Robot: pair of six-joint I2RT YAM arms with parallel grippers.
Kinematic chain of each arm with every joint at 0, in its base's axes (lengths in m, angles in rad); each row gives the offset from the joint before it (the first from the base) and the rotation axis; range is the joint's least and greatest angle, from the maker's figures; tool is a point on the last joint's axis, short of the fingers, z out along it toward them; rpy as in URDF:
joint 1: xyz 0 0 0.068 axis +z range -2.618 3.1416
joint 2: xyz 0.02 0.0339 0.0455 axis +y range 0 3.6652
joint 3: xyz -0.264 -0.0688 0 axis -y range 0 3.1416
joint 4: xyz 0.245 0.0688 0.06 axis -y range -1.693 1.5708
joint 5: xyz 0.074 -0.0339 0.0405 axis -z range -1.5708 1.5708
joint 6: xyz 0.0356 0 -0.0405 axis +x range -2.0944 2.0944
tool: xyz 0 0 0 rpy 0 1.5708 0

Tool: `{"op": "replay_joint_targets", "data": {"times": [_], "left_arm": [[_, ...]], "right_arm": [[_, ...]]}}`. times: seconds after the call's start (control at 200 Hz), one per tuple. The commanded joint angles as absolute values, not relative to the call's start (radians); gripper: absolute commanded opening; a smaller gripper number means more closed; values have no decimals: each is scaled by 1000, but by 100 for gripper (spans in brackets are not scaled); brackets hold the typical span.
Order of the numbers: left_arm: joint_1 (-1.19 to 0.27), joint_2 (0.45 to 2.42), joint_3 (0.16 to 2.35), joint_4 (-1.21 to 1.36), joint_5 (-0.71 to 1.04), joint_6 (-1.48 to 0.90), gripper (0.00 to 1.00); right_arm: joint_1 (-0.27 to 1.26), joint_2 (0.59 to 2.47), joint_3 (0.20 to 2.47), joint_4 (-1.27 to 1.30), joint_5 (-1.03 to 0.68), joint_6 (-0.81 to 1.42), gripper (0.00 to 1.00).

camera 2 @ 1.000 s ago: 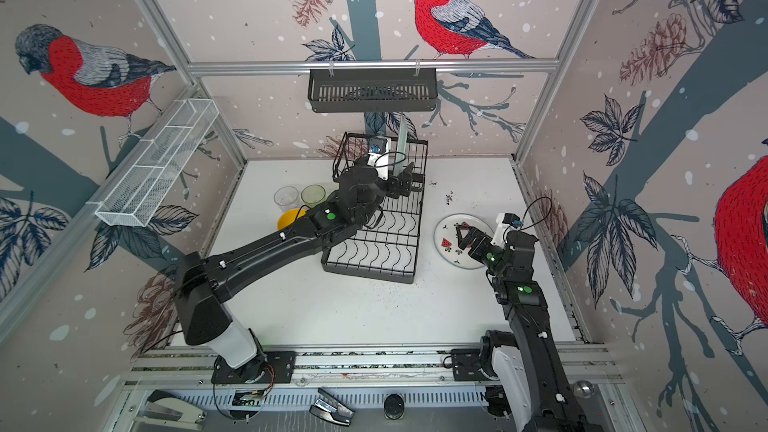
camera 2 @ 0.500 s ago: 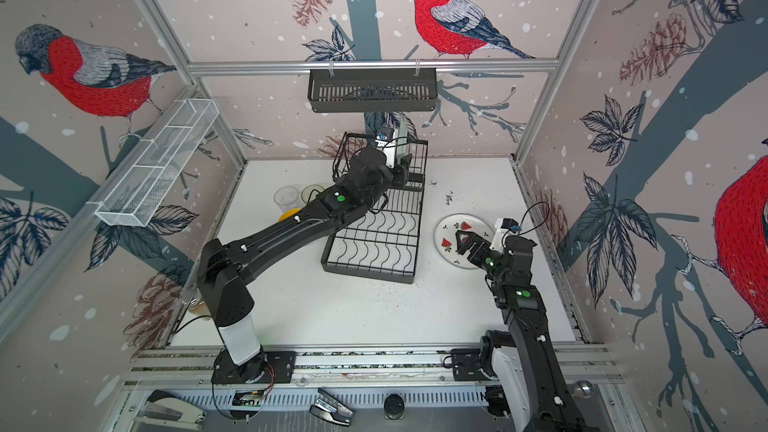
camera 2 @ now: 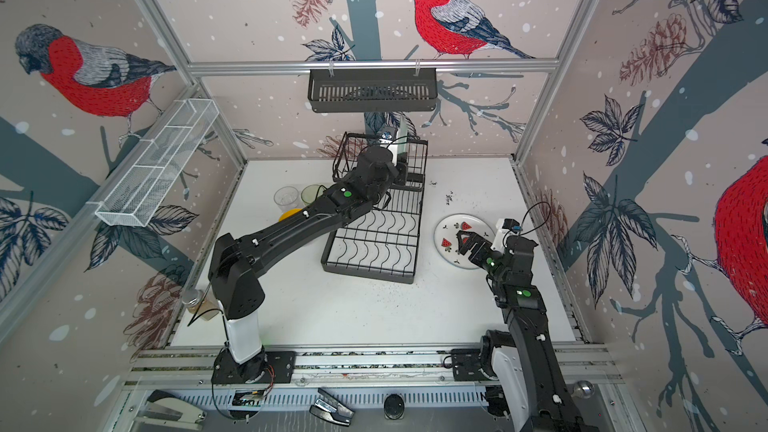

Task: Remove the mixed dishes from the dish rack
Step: 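Close the left gripper on the pale green plate rim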

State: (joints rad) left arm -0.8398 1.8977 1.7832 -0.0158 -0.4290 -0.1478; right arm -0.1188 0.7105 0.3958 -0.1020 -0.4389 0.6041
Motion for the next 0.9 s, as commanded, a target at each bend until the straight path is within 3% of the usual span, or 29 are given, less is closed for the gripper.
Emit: {"op": "replay_joint_targets", "data": {"times": [0.0,0.27,0.41,0.79,0.895], "left_arm": [[-836,1909,1804,-33,-453,-113,38],[-834,1925,1829,-47,-468,-76,37],[-834,1932,1832,-47,-446,-51,24],[-833,1927,1826,-28,-387,-40,21],[-833,1922,1825,-26,-383,-37,9]], "right_arm": [[-121,708,394,-96,-432,594,100],[-130,707,394,-97,-430,600,99],[-132,707,393,-96,-432,601,100],[-138,706,391,-96,-427,600,100],[-143,706,390,-99,-423,600,100]]}}
